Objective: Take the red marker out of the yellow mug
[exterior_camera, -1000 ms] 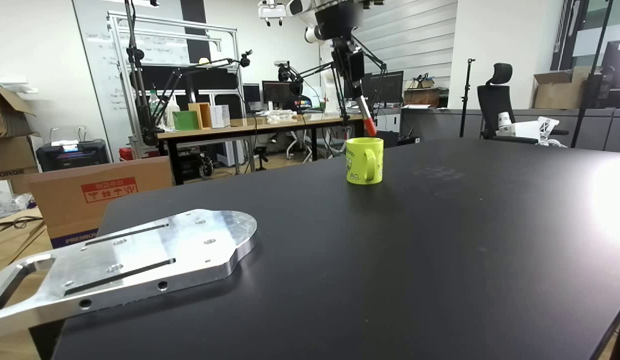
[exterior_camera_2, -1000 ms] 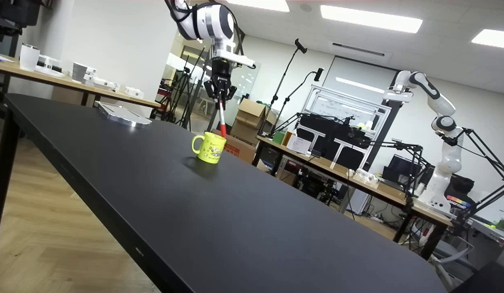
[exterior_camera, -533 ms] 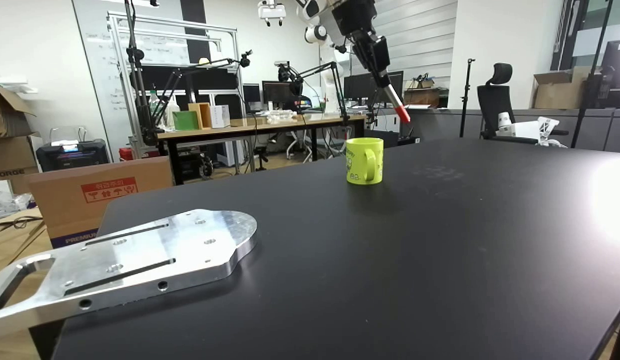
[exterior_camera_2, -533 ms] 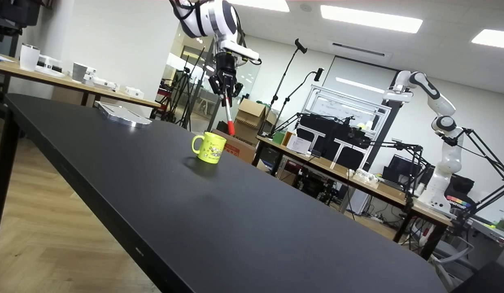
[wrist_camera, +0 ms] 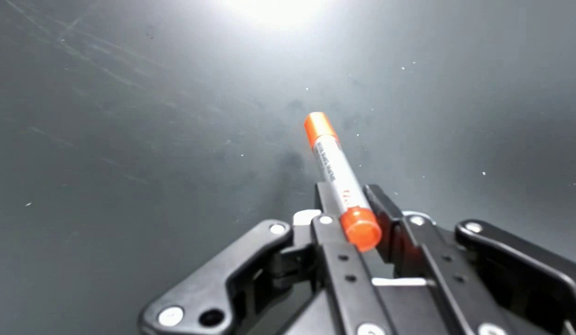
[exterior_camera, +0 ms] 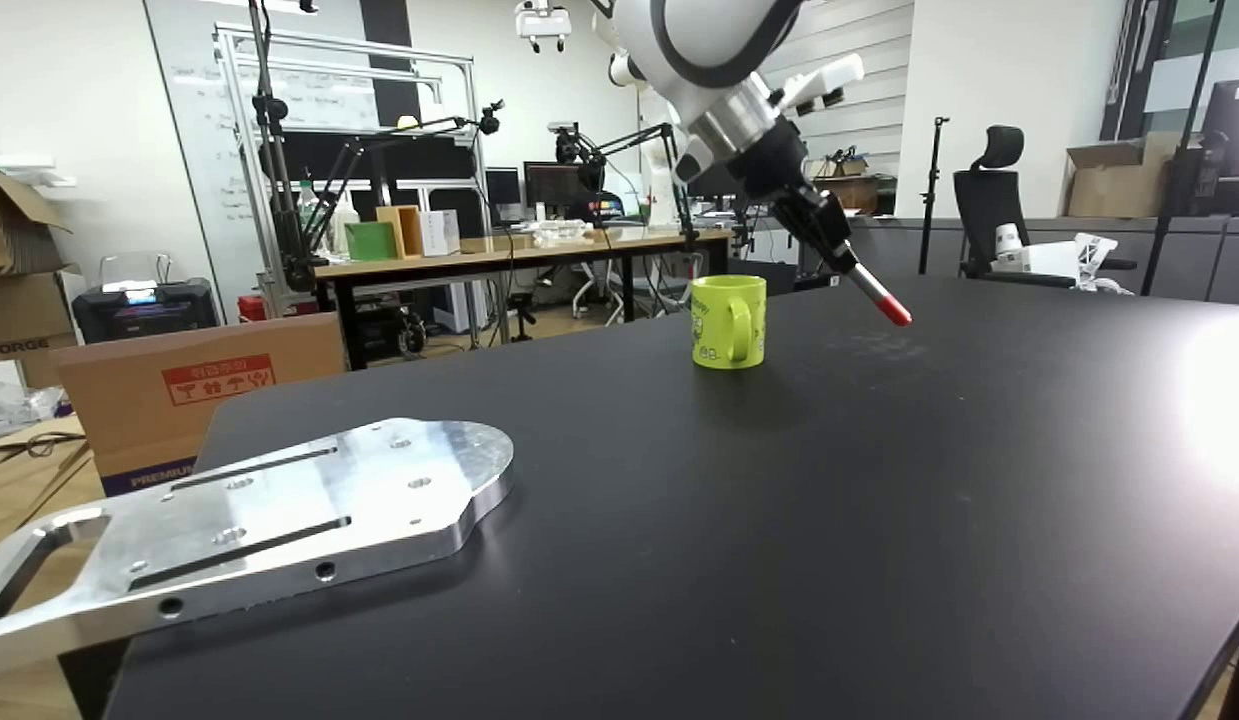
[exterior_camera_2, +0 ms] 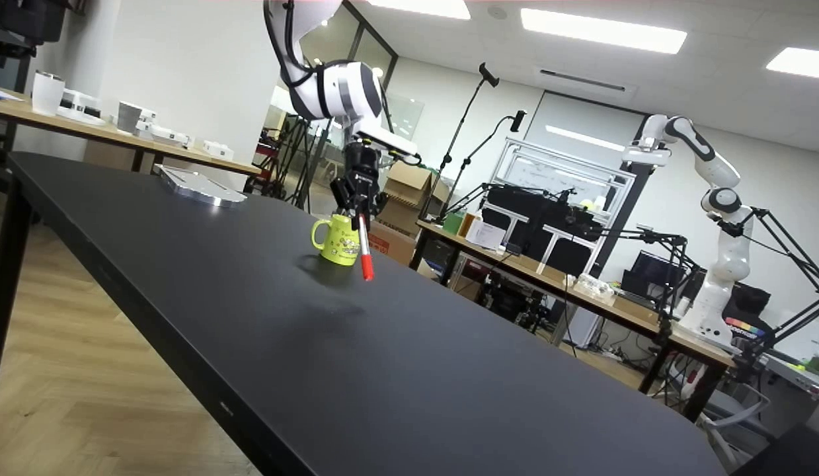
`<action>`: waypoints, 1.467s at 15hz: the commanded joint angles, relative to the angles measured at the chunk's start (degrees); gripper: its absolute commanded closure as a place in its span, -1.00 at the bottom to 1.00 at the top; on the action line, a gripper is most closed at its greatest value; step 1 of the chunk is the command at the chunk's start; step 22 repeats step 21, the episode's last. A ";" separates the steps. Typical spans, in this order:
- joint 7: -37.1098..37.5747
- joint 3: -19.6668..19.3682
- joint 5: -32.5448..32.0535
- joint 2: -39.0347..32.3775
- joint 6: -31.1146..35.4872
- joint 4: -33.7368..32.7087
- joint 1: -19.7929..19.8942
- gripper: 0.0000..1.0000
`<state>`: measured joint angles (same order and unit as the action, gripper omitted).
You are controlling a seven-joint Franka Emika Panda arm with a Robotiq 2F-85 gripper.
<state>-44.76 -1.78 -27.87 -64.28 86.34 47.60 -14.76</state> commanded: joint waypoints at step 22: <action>7.92 4.52 6.18 19.93 12.63 24.01 6.61 -0.99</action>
